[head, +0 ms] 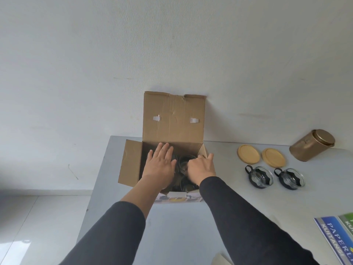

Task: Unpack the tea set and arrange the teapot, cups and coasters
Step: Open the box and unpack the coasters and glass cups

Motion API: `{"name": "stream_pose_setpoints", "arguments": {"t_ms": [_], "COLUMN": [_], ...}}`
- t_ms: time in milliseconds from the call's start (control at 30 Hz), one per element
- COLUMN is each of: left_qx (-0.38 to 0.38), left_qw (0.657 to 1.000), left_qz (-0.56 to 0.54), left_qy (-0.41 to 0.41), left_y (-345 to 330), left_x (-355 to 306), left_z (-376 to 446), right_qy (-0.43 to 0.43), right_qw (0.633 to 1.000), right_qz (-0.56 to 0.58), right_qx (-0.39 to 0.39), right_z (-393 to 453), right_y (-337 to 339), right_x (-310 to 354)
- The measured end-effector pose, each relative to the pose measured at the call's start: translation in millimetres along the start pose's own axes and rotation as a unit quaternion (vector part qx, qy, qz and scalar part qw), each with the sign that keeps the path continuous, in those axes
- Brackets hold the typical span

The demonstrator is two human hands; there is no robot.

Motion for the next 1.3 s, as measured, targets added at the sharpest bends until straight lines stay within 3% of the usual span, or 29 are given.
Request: {"name": "stream_pose_setpoints", "arguments": {"t_ms": [533, 633, 767, 1033, 1167, 1300], "left_qx": [-0.001, -0.003, -0.003, -0.003, -0.094, -0.164], "left_qw": [1.000, 1.000, 1.000, 0.999, 0.990, 0.975], "left_qz": [0.007, 0.008, 0.007, -0.050, -0.099, -0.139], "left_qy": [0.001, 0.000, -0.001, 0.022, 0.033, -0.055], "left_y": [1, 1, 1, 4, 25, 32], "left_x": [0, -1, -1, -2, -26, -97], "left_z": [-1, -1, -1, 2, 0, -7], "right_qy": [-0.062, -0.061, -0.047, -0.010, -0.054, -0.141], "right_qw": [0.998, 0.998, 0.985, 0.891, 0.830, 0.785], "right_qz": [-0.030, -0.010, 0.087, 0.335, 0.403, 0.448], "right_qx": [0.006, -0.033, -0.140, -0.307, -0.381, -0.405], "right_z": [21, 19, 9, -32, -64, -92], "right_y": [-5, 1, 15, 45, 43, 13], "right_x": [5, 4, -6, -56, -103, -158]}}
Point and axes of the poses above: each hand's wrist, its own z-axis towards the middle knuckle, its own y-axis out of the back of the hand, x = y × z, the point moved 9 cm from there along z, towards the middle knuckle, and after that the axes turned 8 degrees about -z, right-handed, at the moved point
